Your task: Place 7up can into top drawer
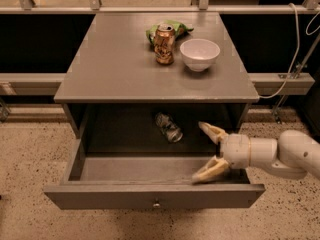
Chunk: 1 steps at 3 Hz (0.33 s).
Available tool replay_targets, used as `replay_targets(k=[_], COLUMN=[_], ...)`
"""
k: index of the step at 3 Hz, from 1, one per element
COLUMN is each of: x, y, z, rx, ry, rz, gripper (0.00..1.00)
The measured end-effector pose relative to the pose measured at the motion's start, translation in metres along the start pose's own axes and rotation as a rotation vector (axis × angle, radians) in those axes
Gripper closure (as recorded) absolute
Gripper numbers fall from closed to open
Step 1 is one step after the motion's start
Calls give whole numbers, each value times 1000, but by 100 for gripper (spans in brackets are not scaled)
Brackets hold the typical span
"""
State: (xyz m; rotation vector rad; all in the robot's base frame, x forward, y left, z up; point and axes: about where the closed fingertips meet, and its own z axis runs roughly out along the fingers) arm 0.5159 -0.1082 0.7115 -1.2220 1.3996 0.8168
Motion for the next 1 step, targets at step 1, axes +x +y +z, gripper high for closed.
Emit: replay_targets(k=[1], x=[-6], y=[0], z=[-2], rx=[2], ry=[6], rz=[-10], gripper=[0])
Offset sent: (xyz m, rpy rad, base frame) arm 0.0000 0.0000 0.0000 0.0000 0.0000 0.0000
